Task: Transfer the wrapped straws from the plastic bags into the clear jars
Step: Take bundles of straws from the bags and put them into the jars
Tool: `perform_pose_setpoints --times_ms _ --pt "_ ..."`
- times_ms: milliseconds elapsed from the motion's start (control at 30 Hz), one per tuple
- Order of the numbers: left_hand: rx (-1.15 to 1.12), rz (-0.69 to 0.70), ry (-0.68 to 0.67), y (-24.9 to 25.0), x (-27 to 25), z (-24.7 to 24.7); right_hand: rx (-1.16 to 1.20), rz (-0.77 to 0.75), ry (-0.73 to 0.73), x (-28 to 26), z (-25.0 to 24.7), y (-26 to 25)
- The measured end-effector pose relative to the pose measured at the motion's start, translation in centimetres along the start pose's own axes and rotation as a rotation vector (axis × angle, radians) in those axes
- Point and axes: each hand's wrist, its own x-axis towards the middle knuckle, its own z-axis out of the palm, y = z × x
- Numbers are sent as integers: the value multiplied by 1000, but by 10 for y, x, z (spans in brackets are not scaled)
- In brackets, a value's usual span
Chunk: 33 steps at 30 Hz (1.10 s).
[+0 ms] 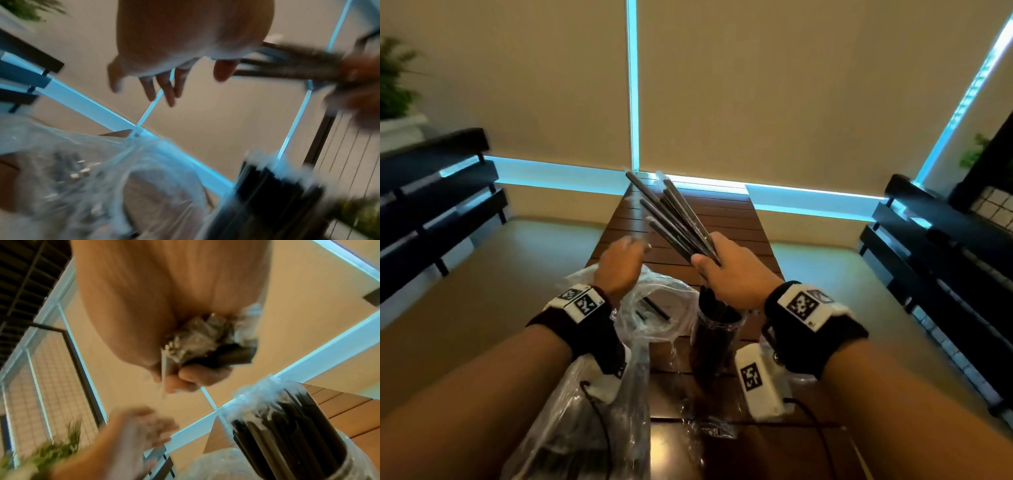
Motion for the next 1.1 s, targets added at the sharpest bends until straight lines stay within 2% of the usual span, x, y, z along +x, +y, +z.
perform_pose_setpoints --times_ms 33,100,133,200,267,367,467,533,600,700,733,800,900,1000,1067,1100 --pt "-285 12 -45 16 -7 -8 -5 -28 41 3 8 0" --pt "-767 -63 -229 36 -14 -23 -3 -104 106 6 25 -1" --pt "-905 -76 -273 44 -16 -29 -5 -144 135 7 32 -3" --pt "-990 -76 -236 58 -19 -33 -18 -212 150 10 46 -7" --pt "-985 -110 -136 68 -22 -29 -16 -244 117 12 60 -13" --pt "-927 -164 92 79 -23 -22 40 -290 145 12 71 -20" --pt "-784 -30 187 94 -26 -25 140 -255 196 16 71 -23" --pt "-691 98 190 104 -28 -30 147 -115 164 22 68 -21" --pt "-637 212 184 113 -29 -37 138 19 54 24 66 -21" --pt "-564 354 154 124 -35 -42 416 147 -65 27 64 -22" --pt "-550 395 149 126 -37 -43 488 178 -71 29 63 -22" --pt "-504 445 150 130 -41 -41 489 200 -37 36 61 -21" --pt "-413 423 95 125 -45 -34 431 155 -18 41 59 -28" --pt "-291 379 21 114 -54 -19 511 -44 -17 38 54 -35" --pt "-231 368 37 110 -55 -15 507 -138 -54 32 51 -32" --pt "-219 355 54 109 -53 -15 439 -139 -45 30 48 -28"
